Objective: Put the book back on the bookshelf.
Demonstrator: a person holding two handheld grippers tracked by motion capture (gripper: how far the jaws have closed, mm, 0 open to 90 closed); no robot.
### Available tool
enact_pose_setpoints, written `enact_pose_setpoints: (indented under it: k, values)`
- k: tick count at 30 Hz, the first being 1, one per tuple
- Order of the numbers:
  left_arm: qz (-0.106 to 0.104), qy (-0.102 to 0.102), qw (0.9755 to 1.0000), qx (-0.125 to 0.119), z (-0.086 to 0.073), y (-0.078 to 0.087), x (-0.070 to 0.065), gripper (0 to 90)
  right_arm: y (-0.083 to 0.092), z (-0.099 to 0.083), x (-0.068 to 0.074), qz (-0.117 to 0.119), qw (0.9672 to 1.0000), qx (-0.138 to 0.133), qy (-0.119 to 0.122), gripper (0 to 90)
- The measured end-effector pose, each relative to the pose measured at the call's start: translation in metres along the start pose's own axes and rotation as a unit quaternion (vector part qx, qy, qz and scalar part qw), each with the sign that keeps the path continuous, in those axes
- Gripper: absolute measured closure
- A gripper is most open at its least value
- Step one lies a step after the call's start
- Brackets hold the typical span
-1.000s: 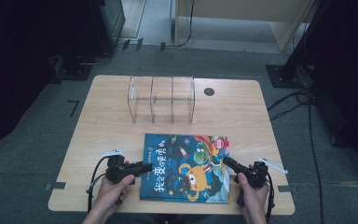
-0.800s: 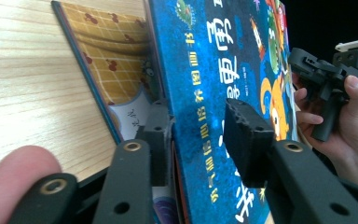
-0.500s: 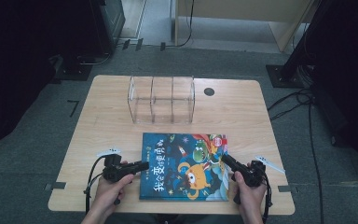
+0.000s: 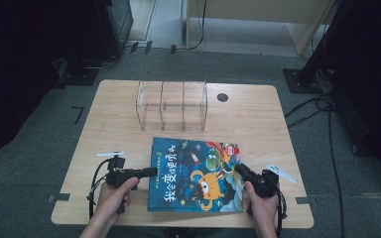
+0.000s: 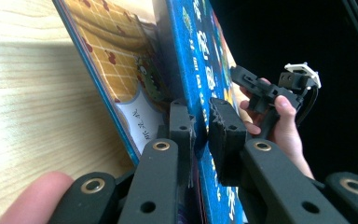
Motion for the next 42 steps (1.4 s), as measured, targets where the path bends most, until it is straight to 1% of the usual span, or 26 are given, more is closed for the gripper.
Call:
enact_pose_setpoints:
  k: [2, 4, 7, 9, 10, 14, 16, 17, 19, 21, 22, 23, 24, 26, 27, 28, 31, 32, 34, 35, 37, 39, 42]
  values:
    - [0.0, 0.006, 1.0, 0.006, 0.004, 0.001, -0.004, 81.9, 0.0, -0.001, 0.004, -0.015, 0.9996, 0.001, 0.022, 70.5]
    - [0.001, 0.009, 0.9999, 0.012, 0.008, 0.001, -0.009, 82.5, -0.001, -0.001, 0.007, -0.027, 0.9984, 0.0, 0.049, 68.0]
    - [0.009, 0.007, 0.9997, 0.02, 0.014, 0.001, -0.017, 83.2, 0.0, -0.002, 0.012, -0.03, 0.9963, -0.003, 0.081, 63.3]
    - [0.017, 0.007, 0.9995, 0.025, 0.018, 0.001, -0.02, 83.4, 0.002, -0.002, 0.015, -0.03, 0.9938, -0.014, 0.106, 59.7]
    - [0.022, 0.007, 0.9994, 0.027, 0.02, 0.001, -0.021, 83.6, 0.003, -0.002, 0.016, -0.029, 0.9928, -0.02, 0.114, 58.7]
    - [0.034, 0.007, 0.9988, 0.035, 0.025, 0.002, -0.024, 83.9, 0.008, -0.002, 0.021, -0.03, 0.9905, -0.031, 0.131, 57.3]
    - [0.033, 0.009, 0.9988, 0.034, 0.026, 0.002, -0.025, 84.2, 0.011, -0.003, 0.023, -0.029, 0.9883, -0.035, 0.145, 57.0]
    - [0.03, 0.011, 0.9989, 0.034, 0.028, 0.003, -0.026, 84.4, 0.012, -0.003, 0.024, -0.031, 0.9877, -0.035, 0.149, 56.1]
    - [0.025, 0.017, 0.9991, 0.03, 0.03, 0.004, -0.027, 85.0, 0.015, -0.004, 0.026, -0.042, 0.9842, -0.044, 0.166, 54.9]
    - [0.027, 0.015, 0.9991, 0.03, 0.032, 0.004, -0.03, 85.3, 0.021, -0.005, 0.028, -0.063, 0.9797, -0.051, 0.183, 54.4]
    - [0.026, 0.013, 0.9991, 0.03, 0.032, 0.004, -0.03, 85.4, 0.024, -0.005, 0.029, -0.07, 0.9788, -0.057, 0.184, 53.9]
    - [0.024, 0.014, 0.9992, 0.03, 0.033, 0.004, -0.031, 85.5, 0.026, -0.005, 0.03, -0.07, 0.9781, -0.062, 0.186, 53.5]
    - [0.024, 0.016, 0.9992, 0.029, 0.034, 0.004, -0.031, 85.7, 0.03, -0.005, 0.031, -0.07, 0.9768, -0.073, 0.189, 52.7]
    - [0.024, 0.018, 0.9991, 0.03, 0.035, 0.004, -0.03, 85.8, 0.035, -0.005, 0.034, -0.073, 0.9754, -0.082, 0.191, 52.0]
    - [0.026, 0.019, 0.9991, 0.029, 0.035, 0.004, -0.03, 85.8, 0.037, -0.005, 0.035, -0.07, 0.9755, -0.084, 0.191, 51.6]
    - [0.026, 0.02, 0.999, 0.029, 0.036, 0.005, -0.029, 85.9, 0.04, -0.006, 0.038, -0.062, 0.9761, -0.086, 0.19, 49.6]
    - [0.026, 0.023, 0.9991, 0.026, 0.036, 0.005, -0.028, 85.9, 0.041, -0.013, 0.045, -0.027, 0.9771, -0.082, 0.195, 39.8]
    - [0.025, 0.025, 0.999, 0.025, 0.037, 0.006, -0.028, 86.0, 0.04, -0.018, 0.05, -0.011, 0.9751, -0.074, 0.209, 35.8]
    - [0.025, 0.028, 0.999, 0.024, 0.038, 0.007, -0.028, 86.1, 0.038, -0.026, 0.058, 0.005, 0.9711, -0.051, 0.233, 27.3]
    - [0.024, 0.028, 0.999, 0.023, 0.038, 0.007, -0.028, 86.3, 0.036, -0.03, 0.064, 0.012, 0.9685, -0.037, 0.246, 22.3]
    - [0.025, 0.029, 0.999, 0.022, 0.039, 0.008, -0.028, 86.4, 0.033, -0.036, 0.073, 0.017, 0.9631, -0.02, 0.268, 15.4]
    - [0.024, 0.029, 0.9991, 0.021, 0.041, 0.01, -0.029, 86.5, 0.03, -0.042, 0.08, 0.028, 0.9581, -0.013, 0.285, 11.6]
    - [0.025, 0.03, 0.9991, 0.018, 0.043, 0.012, -0.03, 86.7, 0.027, -0.049, 0.088, 0.037, 0.9533, 0.004, 0.3, 0.4]
Point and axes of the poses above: each handheld gripper's, and its own axes: y roughly backward along the jaws, z roughly out of its top, x roughly to its left, the point moved 1 cm from there along -y, roughly forward along the jaws, and after that the axes turned 5 degrees about -x, right-handed, at the moved point
